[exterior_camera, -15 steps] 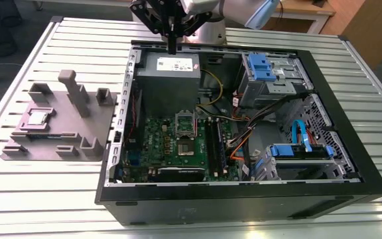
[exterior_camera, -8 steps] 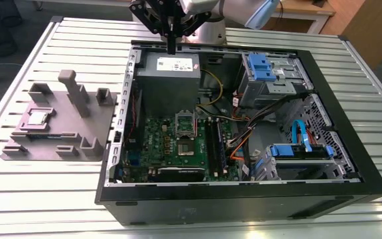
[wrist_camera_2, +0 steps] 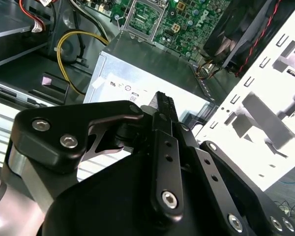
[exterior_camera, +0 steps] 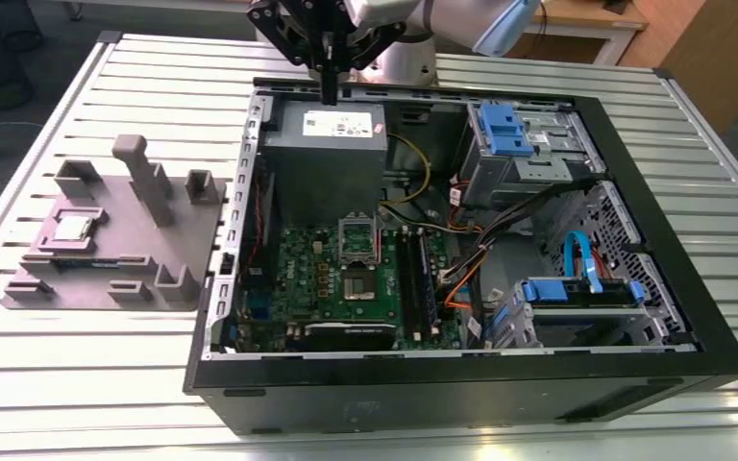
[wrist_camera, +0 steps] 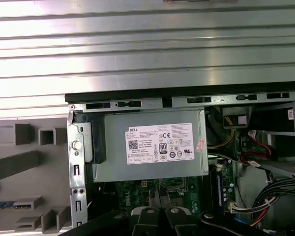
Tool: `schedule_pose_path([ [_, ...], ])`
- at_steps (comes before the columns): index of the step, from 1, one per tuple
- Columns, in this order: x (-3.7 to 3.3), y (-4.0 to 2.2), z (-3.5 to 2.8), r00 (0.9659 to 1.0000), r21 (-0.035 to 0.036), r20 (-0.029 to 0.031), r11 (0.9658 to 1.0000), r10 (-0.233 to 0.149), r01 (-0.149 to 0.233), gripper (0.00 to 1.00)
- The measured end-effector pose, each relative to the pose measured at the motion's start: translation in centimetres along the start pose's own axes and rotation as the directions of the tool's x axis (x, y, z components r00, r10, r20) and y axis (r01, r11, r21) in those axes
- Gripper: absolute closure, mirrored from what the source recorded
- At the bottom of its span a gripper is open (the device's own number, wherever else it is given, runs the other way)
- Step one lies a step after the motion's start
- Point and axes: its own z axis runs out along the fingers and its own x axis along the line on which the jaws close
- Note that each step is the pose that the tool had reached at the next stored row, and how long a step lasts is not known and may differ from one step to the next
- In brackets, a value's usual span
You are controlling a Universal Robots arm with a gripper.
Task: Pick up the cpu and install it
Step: 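Reach for the cpu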
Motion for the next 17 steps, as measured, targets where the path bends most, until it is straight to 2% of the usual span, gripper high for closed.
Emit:
schedule_pose_path([
  [16,0.58,-0.04,-0.01,1.0,0.0,0.0,1.0,0.0,0.0,0.89],
  [17,1.41,-0.11,-0.03,1.0,0.0001,-0.0001,1.0,0.0,0.0,0.89],
])
